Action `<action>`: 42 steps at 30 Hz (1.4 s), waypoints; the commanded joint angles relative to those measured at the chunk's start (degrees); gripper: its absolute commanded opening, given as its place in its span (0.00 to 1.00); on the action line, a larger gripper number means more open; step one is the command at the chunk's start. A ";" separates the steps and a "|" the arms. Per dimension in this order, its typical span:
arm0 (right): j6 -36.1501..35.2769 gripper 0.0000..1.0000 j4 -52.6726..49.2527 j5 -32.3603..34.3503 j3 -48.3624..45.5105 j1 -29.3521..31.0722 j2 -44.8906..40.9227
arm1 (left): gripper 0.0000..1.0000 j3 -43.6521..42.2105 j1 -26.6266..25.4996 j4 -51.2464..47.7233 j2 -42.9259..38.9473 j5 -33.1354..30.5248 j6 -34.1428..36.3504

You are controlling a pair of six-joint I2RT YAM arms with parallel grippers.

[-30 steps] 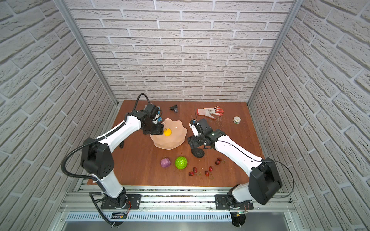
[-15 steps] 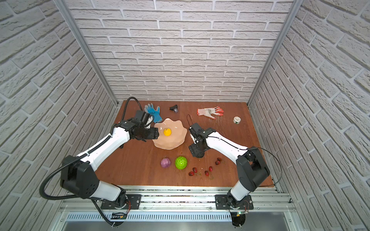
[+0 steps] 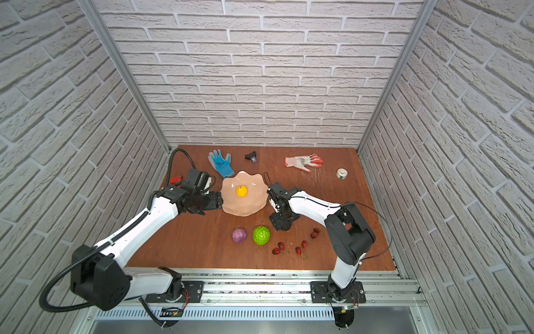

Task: Place and organize the fake fruits in the fruit bowl
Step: 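Lower the right gripper onto the dark avocado and close it while the left gripper withdraws, then lift the avocado with the right gripper and carry it over the bowl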

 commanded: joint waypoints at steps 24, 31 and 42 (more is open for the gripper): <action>1.53 0.47 -1.03 0.97 -2.22 0.28 -7.08 | 0.80 1.40 1.39 -1.51 -0.48 -3.17 -0.93; 2.64 0.45 -5.22 1.83 1.02 -0.04 -12.12 | 0.80 -0.50 3.21 1.68 -0.89 -1.77 -2.80; -1.90 0.44 -2.83 -5.42 17.44 -0.07 -3.94 | 0.80 -3.87 3.99 1.33 -4.01 -1.87 -5.10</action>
